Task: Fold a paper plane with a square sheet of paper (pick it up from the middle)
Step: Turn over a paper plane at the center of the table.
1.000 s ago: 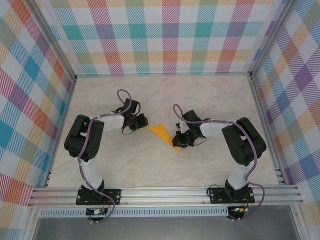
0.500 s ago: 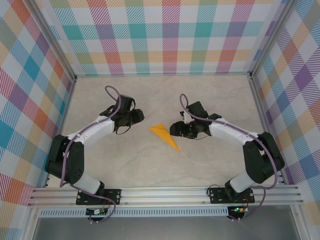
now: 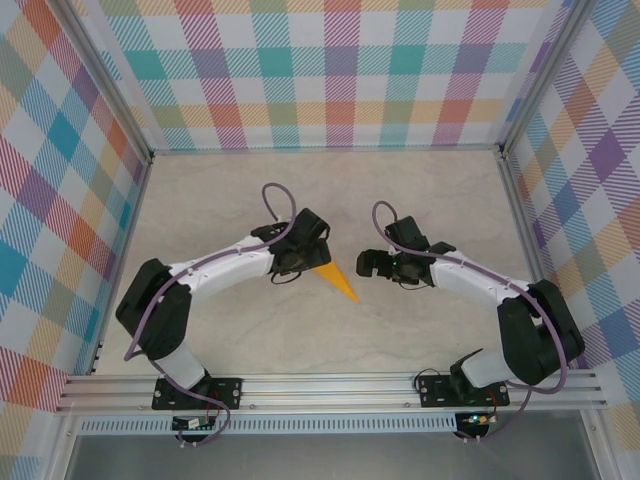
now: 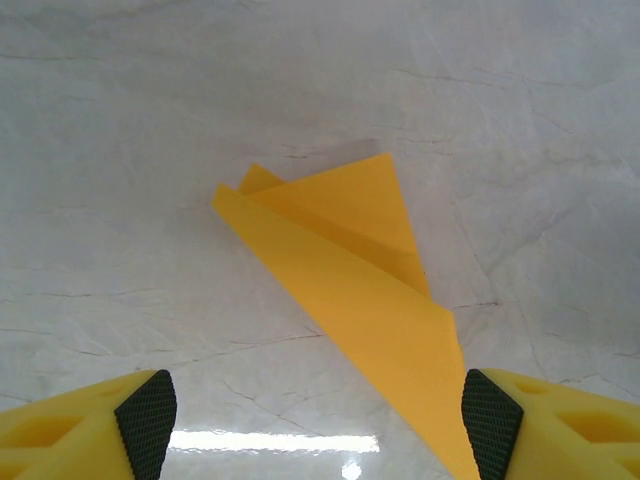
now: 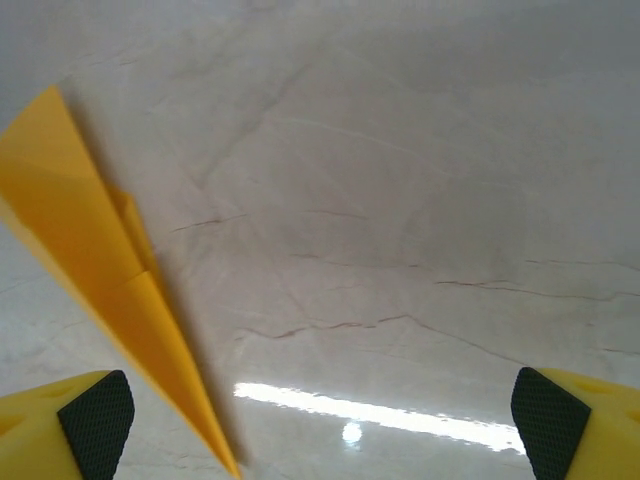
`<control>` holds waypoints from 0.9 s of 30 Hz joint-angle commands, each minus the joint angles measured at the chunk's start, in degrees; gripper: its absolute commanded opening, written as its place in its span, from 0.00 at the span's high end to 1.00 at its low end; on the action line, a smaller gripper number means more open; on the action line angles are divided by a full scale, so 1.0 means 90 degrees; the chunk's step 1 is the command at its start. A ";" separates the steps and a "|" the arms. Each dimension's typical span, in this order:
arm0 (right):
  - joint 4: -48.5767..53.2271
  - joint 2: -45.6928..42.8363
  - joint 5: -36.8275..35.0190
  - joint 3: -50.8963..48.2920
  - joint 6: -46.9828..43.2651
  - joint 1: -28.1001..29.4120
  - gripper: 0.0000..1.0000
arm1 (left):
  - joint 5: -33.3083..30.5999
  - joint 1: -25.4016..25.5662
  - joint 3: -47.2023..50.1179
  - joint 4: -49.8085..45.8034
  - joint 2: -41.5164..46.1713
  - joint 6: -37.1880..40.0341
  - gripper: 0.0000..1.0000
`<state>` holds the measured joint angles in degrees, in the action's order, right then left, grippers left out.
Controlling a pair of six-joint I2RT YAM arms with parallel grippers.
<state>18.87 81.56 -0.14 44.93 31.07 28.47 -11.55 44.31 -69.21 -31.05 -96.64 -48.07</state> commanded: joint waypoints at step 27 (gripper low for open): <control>-0.0054 -0.0051 -0.0415 -0.0314 0.0521 -0.0507 0.00 | -0.0357 0.0579 -0.0740 -0.0768 -0.1077 -0.1219 0.74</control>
<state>18.06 80.44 -3.68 41.76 35.18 24.36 -14.06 48.80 -77.71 -39.59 -108.29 -56.95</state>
